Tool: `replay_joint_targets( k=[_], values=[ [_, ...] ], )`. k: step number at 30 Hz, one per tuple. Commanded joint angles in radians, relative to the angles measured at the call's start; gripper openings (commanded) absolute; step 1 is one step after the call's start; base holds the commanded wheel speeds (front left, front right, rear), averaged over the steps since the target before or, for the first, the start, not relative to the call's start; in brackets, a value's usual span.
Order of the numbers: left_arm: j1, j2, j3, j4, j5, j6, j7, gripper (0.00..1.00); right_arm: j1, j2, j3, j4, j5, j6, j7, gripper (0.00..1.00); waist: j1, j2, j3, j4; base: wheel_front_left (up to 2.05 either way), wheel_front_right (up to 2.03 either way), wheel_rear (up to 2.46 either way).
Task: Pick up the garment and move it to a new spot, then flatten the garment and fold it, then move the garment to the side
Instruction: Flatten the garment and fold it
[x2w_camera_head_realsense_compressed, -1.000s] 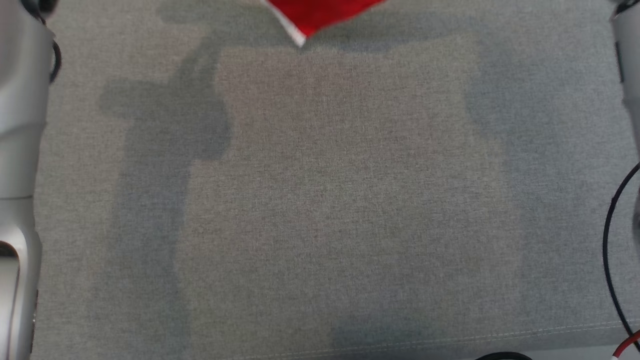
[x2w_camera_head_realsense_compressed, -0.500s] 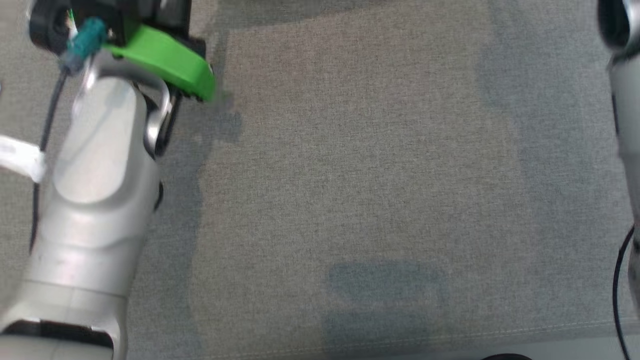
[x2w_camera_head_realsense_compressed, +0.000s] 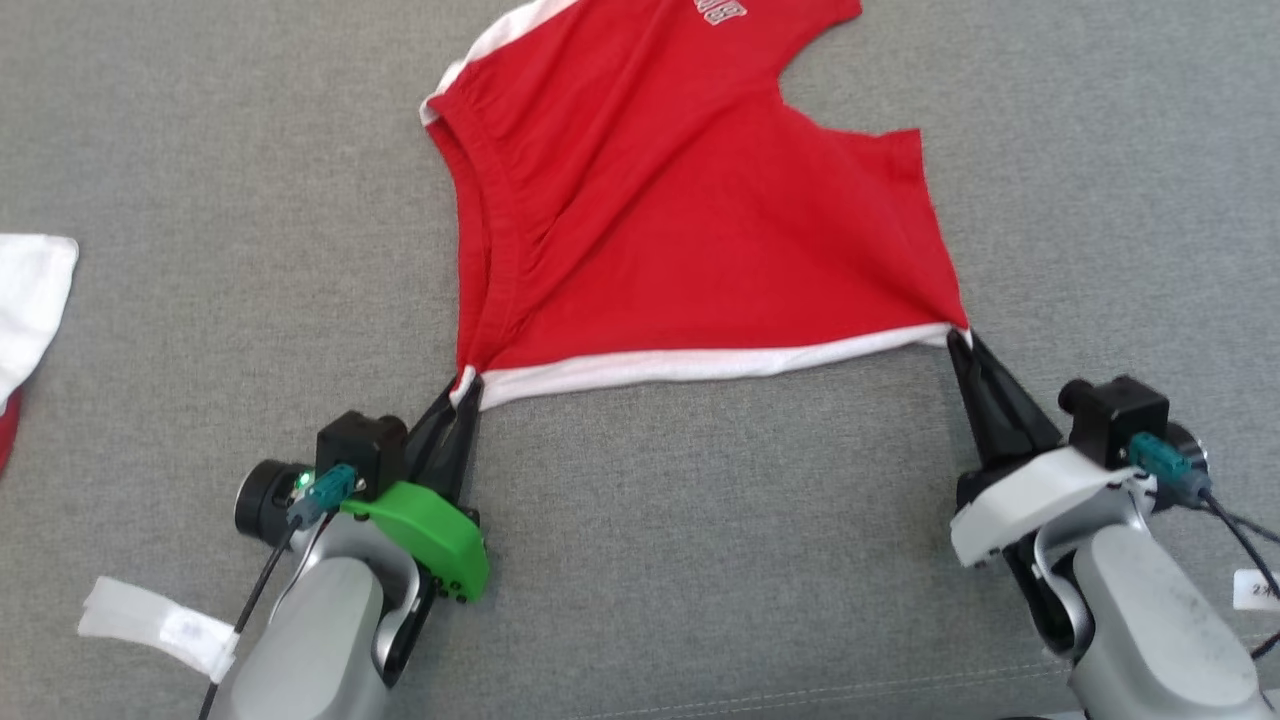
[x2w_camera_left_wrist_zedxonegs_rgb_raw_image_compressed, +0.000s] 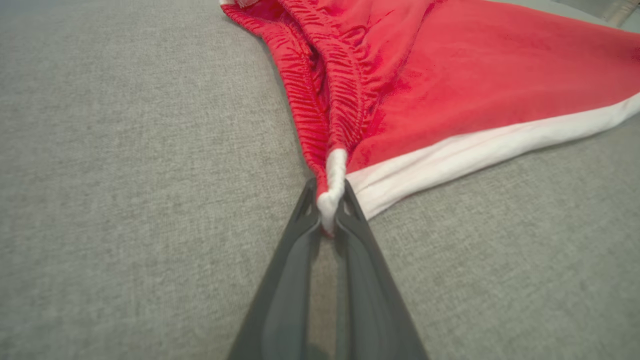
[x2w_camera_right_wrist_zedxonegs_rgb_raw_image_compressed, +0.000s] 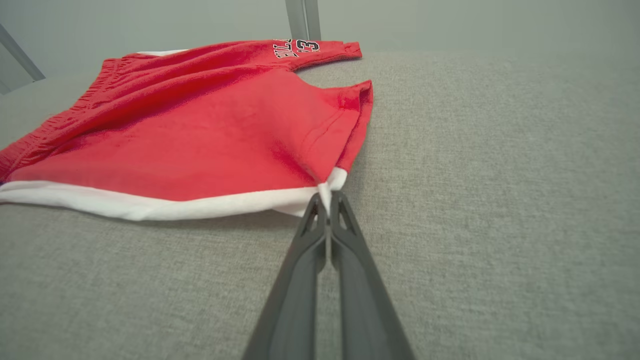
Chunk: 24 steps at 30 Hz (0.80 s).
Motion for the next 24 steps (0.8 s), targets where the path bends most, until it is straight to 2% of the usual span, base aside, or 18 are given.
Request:
replay_joint_targets(
  k=[1, 7, 13, 18, 24],
  values=[
    [0.034, 0.014, -0.001, 0.013, -0.002, 0.002, 0.002, 0.00, 0.022, 0.004, -0.007, 0.005, 0.008, -0.002, -0.003, 0.00, 0.0000, 0.0000, -0.075, -0.033, 0.00, 0.00, 0.00],
    [0.164, 0.021, 0.089, 0.011, 0.002, 0.002, 0.002, 0.00, 0.160, 0.015, -0.002, 0.028, 0.004, -0.002, -0.003, 0.00, 0.0000, 0.0000, -0.201, -0.067, 0.00, 0.00, 0.00],
    [0.335, -0.010, 0.217, -0.027, 0.032, 0.006, 0.002, 0.00, 0.265, -0.004, 0.012, 0.036, 0.002, -0.003, -0.003, 0.00, 0.0000, 0.0000, -0.317, -0.086, 0.00, 0.00, 0.00],
    [0.441, -0.043, 0.291, -0.048, 0.050, 0.006, 0.001, 0.00, 0.346, -0.016, 0.031, 0.018, 0.009, -0.003, -0.003, 0.00, 0.0000, 0.0000, -0.361, -0.073, 0.00, 0.00, 0.00],
    [0.529, -0.064, 0.320, -0.082, 0.068, 0.006, 0.001, 0.00, 0.442, -0.049, 0.022, -0.027, 0.018, -0.005, -0.003, 0.00, 0.0000, 0.0000, -0.395, -0.040, 0.00, 0.00, 0.00]
  ],
)
